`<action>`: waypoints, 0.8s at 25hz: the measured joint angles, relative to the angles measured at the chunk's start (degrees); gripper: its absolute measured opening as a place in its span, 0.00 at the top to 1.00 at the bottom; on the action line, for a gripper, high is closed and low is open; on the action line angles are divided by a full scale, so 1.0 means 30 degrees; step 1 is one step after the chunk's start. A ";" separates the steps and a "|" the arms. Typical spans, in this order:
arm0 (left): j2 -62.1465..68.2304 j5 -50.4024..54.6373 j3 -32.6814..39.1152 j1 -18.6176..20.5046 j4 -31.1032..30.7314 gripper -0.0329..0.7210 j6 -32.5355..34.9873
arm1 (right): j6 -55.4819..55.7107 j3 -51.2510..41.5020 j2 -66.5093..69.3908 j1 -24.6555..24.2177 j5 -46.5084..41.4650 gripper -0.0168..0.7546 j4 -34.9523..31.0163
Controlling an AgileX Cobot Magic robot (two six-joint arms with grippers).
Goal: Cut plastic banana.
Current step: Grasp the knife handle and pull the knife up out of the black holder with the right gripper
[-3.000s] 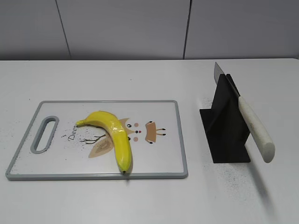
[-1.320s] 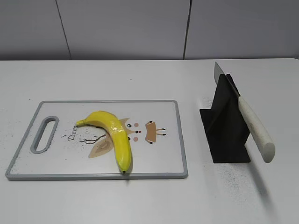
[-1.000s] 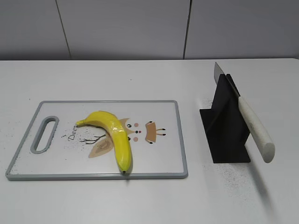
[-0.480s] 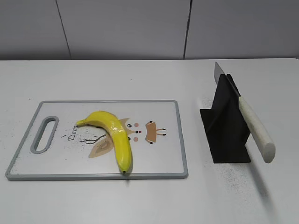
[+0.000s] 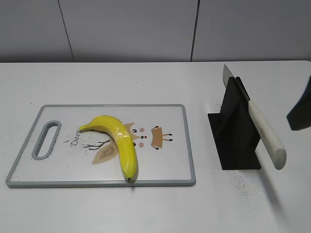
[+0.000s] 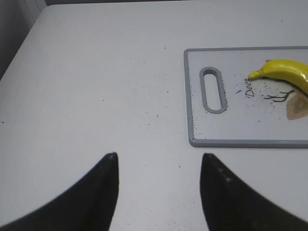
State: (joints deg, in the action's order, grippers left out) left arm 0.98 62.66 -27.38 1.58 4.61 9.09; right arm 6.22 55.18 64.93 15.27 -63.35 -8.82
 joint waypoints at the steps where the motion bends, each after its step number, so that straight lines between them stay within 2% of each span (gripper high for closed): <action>1: 0.0000 0.0000 0.0000 0.0000 0.0000 0.28 0.0000 | 0.0000 0.0222 0.0721 0.0210 0.0000 0.22 0.0000; 6: 0.0000 0.0000 0.0000 0.0000 0.0000 0.28 0.0000 | 0.0015 0.0909 0.3620 0.0867 0.0083 0.22 -0.0020; 20: 0.0000 0.0000 0.0000 0.0000 0.0000 0.28 0.0000 | 0.0064 0.1044 0.8933 0.0907 0.1588 0.22 0.0017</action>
State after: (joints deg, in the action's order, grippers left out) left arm 0.98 62.66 -27.38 1.58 4.61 9.09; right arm 6.41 58.31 91.73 17.99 -58.59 -8.77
